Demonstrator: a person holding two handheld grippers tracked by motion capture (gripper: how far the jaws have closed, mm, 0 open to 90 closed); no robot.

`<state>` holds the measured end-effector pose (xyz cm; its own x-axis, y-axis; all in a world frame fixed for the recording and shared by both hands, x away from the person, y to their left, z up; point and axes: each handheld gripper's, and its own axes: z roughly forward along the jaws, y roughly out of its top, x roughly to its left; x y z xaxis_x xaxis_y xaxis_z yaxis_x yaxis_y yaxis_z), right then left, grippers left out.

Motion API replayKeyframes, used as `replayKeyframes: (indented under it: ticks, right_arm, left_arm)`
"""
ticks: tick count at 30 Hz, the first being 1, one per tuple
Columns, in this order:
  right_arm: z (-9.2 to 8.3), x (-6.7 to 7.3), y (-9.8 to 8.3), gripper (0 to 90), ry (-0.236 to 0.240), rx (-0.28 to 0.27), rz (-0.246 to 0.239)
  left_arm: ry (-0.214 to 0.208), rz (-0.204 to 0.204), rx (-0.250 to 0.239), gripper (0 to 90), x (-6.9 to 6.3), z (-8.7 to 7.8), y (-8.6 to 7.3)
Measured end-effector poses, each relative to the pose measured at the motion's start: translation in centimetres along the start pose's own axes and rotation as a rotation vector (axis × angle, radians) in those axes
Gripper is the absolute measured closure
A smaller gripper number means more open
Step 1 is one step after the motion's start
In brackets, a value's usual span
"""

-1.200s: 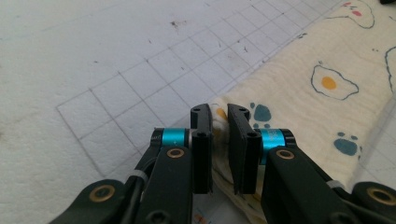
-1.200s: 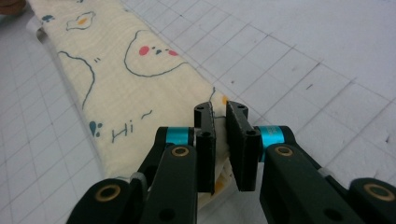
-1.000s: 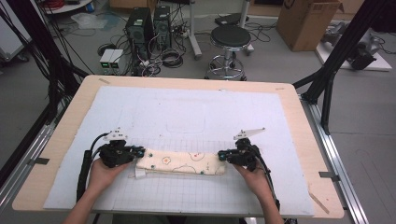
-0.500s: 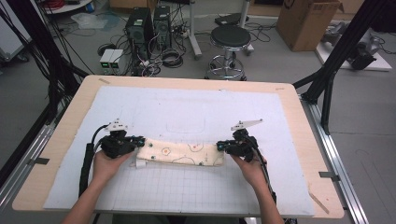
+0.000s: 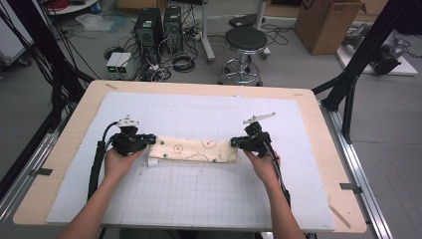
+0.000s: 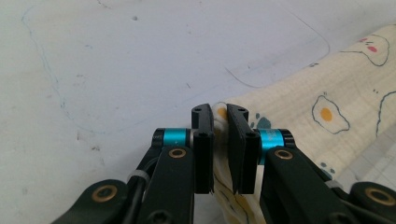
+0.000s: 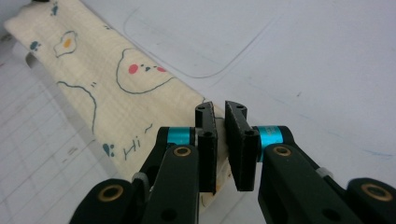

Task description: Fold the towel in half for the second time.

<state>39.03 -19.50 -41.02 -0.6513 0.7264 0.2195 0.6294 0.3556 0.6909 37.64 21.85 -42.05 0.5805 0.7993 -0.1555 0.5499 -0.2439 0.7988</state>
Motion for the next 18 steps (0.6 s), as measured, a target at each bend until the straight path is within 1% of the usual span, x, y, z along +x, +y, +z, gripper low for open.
replayKeyframes:
  ticks: [1, 4, 6, 9, 10, 13, 15, 16, 18]
  right_arm:
    - [0.2, -0.2, 0.1, 83.4, -0.005, 0.001, 0.007]
    - [0.7, -0.7, 0.2, 83.3, -0.021, -0.008, 0.017]
    - [1.0, -1.0, 0.1, 83.2, -0.031, -0.006, 0.031]
    - [1.6, -1.3, -0.1, 82.6, -0.040, 0.000, 0.037]
    - [1.7, -1.5, -0.2, 82.3, -0.037, -0.001, 0.049]
    - [1.9, -1.7, -0.3, 80.5, -0.034, 0.001, 0.054]
    - [1.9, -1.8, -0.3, 78.0, -0.034, -0.005, 0.054]
    - [1.9, -1.8, -0.3, 76.0, -0.034, -0.010, 0.059]
    - [1.7, -1.9, -0.3, 71.3, -0.026, -0.023, 0.060]
  left_arm:
    - [0.004, 0.003, 0.010, 80.9, 0.1, 0.2, 0.0]
    - [0.010, -0.019, 0.013, 80.8, 0.4, 1.0, -0.1]
    - [0.016, -0.027, 0.019, 80.8, 0.6, 1.5, -0.2]
    - [0.017, -0.031, 0.036, 80.4, 0.6, 2.1, -0.4]
    - [0.018, -0.029, 0.038, 80.2, 0.7, 2.2, -0.5]
    - [0.012, -0.033, 0.038, 78.0, 0.7, 2.2, -0.5]
    - [0.002, -0.039, 0.040, 72.6, 1.0, 2.2, -0.6]
    - [0.002, -0.037, 0.044, 71.6, 1.1, 2.1, -0.6]
    - [0.005, -0.041, 0.037, 68.5, 1.3, 1.8, -0.6]
